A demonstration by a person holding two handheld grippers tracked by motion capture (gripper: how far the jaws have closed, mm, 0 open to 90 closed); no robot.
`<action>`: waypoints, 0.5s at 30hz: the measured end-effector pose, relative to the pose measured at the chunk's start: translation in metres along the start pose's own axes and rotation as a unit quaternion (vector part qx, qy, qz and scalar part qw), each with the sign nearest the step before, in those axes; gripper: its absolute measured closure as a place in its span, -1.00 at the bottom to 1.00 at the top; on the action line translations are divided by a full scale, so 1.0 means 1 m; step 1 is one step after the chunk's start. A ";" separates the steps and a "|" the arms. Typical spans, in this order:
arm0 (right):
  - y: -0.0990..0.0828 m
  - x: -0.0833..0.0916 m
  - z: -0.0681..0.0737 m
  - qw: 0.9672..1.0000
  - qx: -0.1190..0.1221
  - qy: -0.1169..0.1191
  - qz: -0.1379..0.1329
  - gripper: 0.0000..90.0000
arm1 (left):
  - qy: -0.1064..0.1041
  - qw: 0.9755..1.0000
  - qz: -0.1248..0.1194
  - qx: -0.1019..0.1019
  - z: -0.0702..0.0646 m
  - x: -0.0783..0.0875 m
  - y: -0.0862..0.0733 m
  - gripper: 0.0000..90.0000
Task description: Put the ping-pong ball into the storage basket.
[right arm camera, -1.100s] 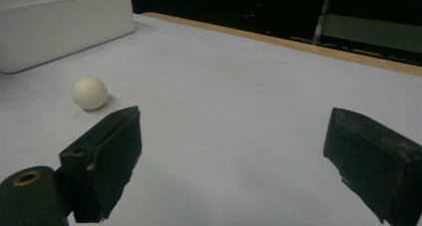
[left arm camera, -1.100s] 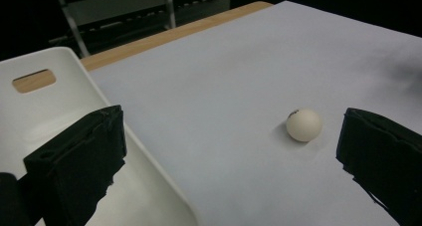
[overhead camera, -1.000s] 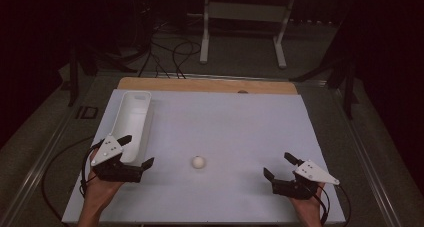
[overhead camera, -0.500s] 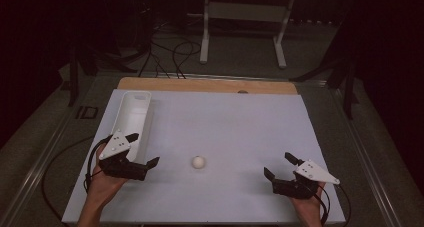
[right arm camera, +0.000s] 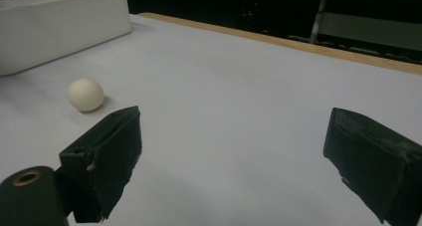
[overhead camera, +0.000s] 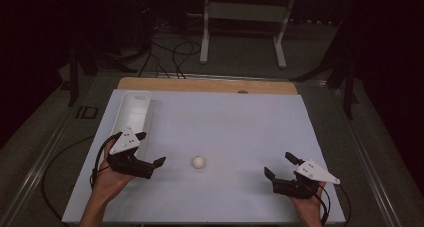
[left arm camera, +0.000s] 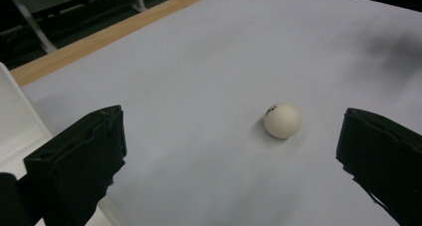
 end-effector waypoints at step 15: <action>0.000 0.001 -0.002 1.000 -0.003 -0.003 0.002 -0.82 | -0.021 1.000 0.006 -0.001 0.000 -0.012 0.008 -1.00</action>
Point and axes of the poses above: each handheld gripper's, and its own axes: x roughly backward along the jaws, y roughly out of its top, z roughly to its left, the point moved 3 cm from there along -x, roughly forward along the jaws, and after that the axes turned 8 degrees about z, right-handed, at the moved point
